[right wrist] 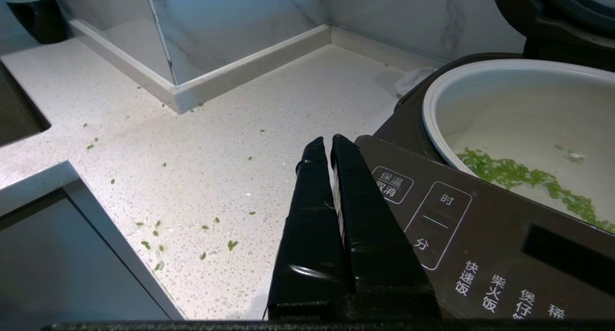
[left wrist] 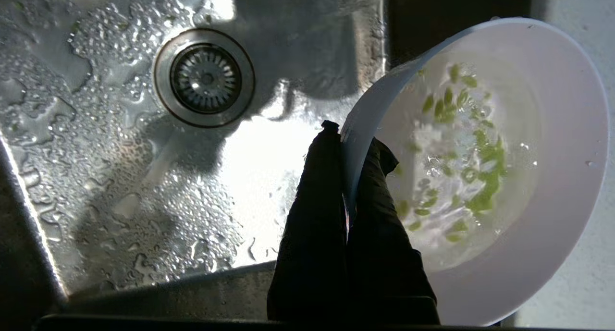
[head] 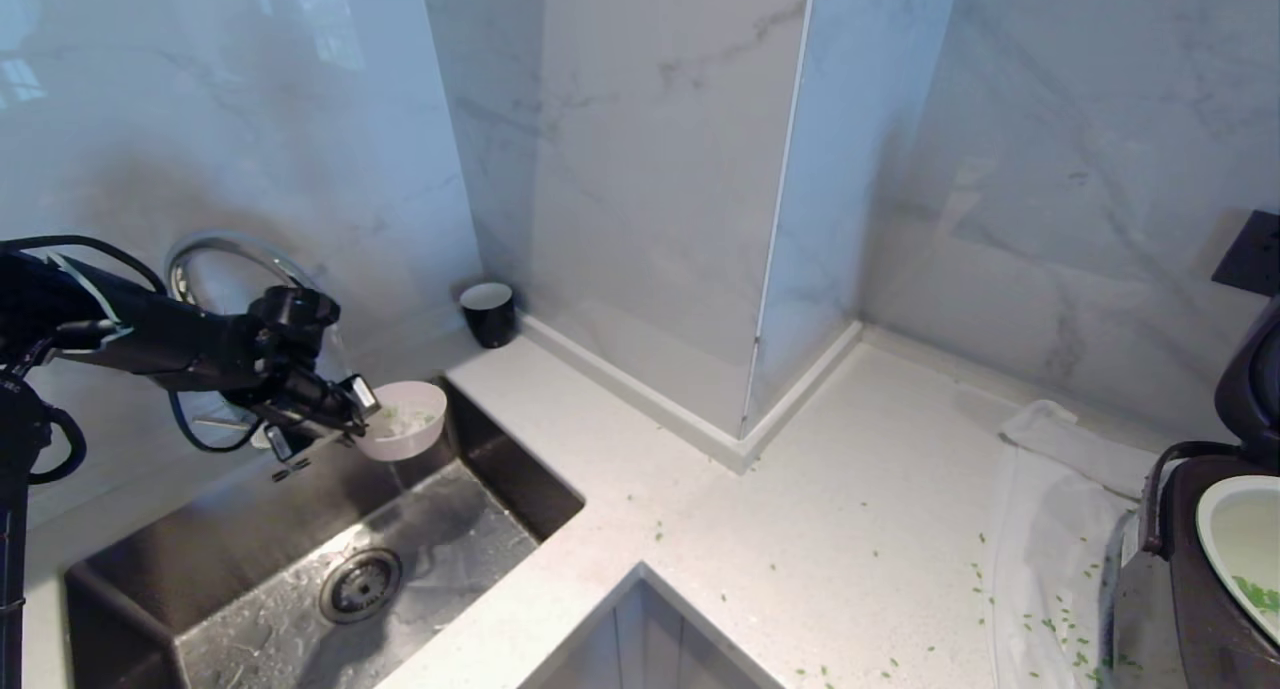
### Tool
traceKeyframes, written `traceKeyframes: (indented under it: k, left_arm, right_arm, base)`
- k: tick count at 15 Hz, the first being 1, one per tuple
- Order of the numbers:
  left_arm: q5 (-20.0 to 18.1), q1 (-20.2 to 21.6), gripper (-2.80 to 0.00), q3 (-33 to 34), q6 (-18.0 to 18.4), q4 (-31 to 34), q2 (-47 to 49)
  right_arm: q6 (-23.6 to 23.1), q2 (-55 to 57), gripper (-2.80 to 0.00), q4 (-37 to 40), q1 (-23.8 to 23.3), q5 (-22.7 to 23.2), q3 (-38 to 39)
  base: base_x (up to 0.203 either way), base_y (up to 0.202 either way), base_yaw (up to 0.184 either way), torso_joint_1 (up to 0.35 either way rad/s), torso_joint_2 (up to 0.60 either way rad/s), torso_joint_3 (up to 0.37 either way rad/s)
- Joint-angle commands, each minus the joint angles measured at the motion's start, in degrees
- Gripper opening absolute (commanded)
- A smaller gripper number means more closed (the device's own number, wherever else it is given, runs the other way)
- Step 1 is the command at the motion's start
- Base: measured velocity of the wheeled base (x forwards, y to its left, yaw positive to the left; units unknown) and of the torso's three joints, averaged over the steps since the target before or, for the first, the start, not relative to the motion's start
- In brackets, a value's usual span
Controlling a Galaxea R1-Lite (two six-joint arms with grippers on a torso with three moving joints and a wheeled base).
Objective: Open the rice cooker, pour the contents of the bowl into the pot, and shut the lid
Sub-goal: Fill a bowl with water from the tap
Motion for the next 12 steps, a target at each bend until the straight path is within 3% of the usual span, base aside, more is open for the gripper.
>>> traceKeyframes:
  k: [1,12]
  left_arm:
    - [0.0,-2.1,-2.8,1.0,-0.5,0.0,-1.2]
    - [0.7,-13.2,-2.8,2.4,-5.7,-0.1,-3.2]
  right_arm:
    - [0.0,0.1,-2.8,0.0,0.0,0.0,0.0]
    - [0.0,0.1,-2.8,0.0,0.0,0.0,0.0]
  base:
    - [0.0,0.0,0.0,0.0,0.0,0.0]
    - [0.0,0.0,0.0,0.0,0.0,0.0]
